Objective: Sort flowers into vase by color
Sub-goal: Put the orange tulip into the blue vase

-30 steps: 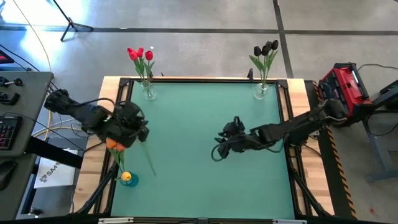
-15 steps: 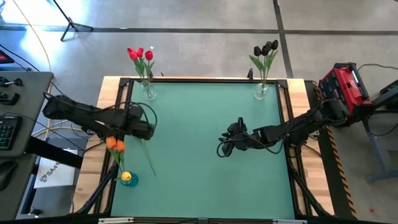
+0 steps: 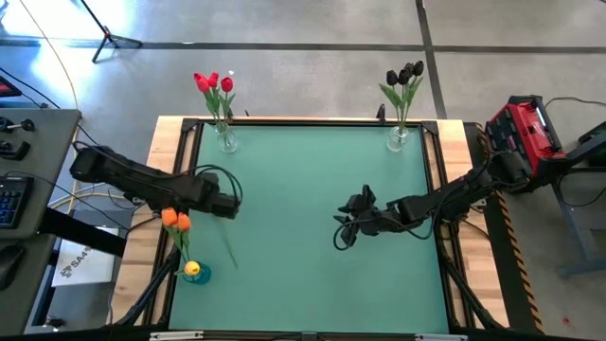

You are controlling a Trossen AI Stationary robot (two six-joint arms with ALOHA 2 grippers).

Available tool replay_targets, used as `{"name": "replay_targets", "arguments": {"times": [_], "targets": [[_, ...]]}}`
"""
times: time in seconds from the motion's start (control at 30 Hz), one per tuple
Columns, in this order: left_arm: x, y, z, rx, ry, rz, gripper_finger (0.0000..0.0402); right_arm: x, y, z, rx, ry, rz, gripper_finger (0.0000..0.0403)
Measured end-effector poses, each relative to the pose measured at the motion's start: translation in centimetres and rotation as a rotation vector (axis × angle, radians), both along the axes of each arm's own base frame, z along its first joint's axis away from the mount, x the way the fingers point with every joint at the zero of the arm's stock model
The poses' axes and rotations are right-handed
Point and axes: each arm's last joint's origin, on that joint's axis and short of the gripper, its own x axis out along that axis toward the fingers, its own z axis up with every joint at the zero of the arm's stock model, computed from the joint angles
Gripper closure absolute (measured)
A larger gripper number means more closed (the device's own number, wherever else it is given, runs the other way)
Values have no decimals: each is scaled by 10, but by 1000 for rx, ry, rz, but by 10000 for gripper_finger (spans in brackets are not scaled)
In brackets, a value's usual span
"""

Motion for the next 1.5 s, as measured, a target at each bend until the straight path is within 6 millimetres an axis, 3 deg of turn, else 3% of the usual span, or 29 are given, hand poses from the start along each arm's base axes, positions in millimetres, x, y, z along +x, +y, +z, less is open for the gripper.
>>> {"name": "replay_targets", "arguments": {"times": [0.2, 0.43, 0.83, 1.03, 1.33, 1.5], "targets": [[8, -6, -12, -192, -30, 55, 167, 0, 0, 0, 12, -5, -8, 277], [19, -10, -25, -205, -14, 105, 167, 0, 1, 0, 13, -2, -8, 277], [30, -21, -56, -210, 139, 145, 236, -7, 12, -4, -32, 41, 14, 277], [33, -18, -60, -204, 132, 118, 259, -9, 14, -4, -41, 43, 15, 277], [35, -20, -59, -169, 99, 87, 353, -9, 14, -4, -44, 45, 12, 277], [35, -22, -58, -144, 104, 55, 387, -9, 14, -4, -31, 40, 1, 277]]}}
